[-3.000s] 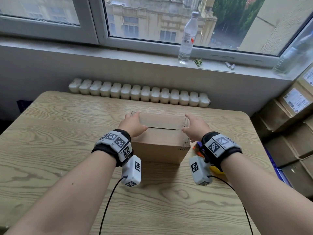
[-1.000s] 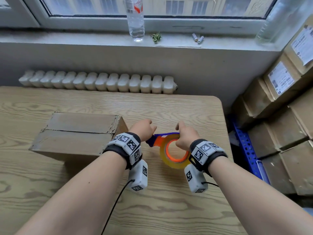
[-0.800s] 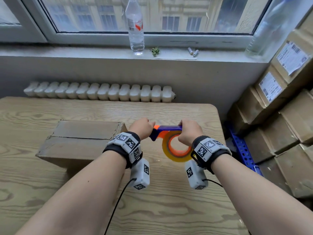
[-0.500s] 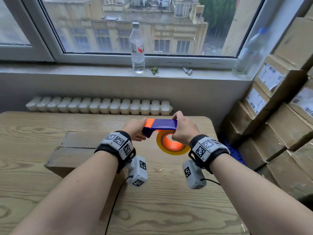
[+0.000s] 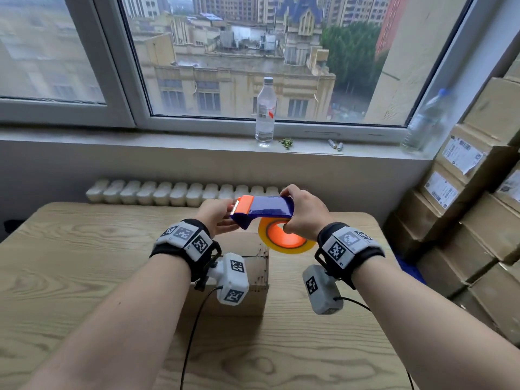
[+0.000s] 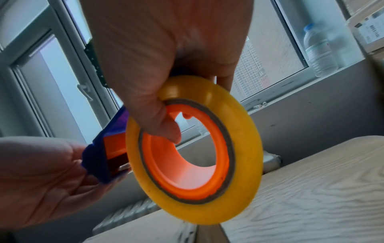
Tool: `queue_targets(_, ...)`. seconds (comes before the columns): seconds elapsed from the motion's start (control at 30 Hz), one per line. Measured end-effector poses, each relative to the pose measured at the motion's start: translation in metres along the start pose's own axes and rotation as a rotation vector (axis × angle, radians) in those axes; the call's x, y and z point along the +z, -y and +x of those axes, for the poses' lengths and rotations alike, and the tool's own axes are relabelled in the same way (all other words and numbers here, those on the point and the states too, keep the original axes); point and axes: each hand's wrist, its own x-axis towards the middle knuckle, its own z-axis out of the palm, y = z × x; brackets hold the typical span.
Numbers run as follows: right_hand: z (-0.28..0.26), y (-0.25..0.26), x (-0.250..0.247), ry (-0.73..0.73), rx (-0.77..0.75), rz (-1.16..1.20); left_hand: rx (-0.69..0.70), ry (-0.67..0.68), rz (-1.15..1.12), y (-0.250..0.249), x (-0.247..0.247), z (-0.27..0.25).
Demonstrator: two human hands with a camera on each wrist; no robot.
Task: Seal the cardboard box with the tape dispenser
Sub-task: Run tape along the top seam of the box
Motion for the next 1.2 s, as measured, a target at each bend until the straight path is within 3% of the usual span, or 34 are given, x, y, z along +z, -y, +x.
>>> queue_targets(0.27, -0.001, 0.067, 0.023, 0.049, -0.026, -0.016, -0.017, 0.044, -0.012, 0.006, -0.077, 0.001)
queue_targets(0.47, -0.003, 0.105, 0.035, 0.100, -0.042, 0.010, -0.113, 0.123, -0.097, 0.018, -0.123, 0.006)
queue_targets(0.63, -0.001, 0.129, 0.043, 0.130, -0.043, 0.079, -0.158, 0.105, -0.104, 0.031, -0.150, 0.011)
queue_targets(0.87, 0.007, 0.148, 0.058, 0.168, -0.095, 0.062, -0.004, -0.052, -0.010, 0.034, -0.162, 0.019)
queue_targets(1.2, 0.013, 0.158, 0.057, 0.240, -0.174, 0.057, 0.013, -0.037, 0.021, 0.042, -0.178, 0.027)
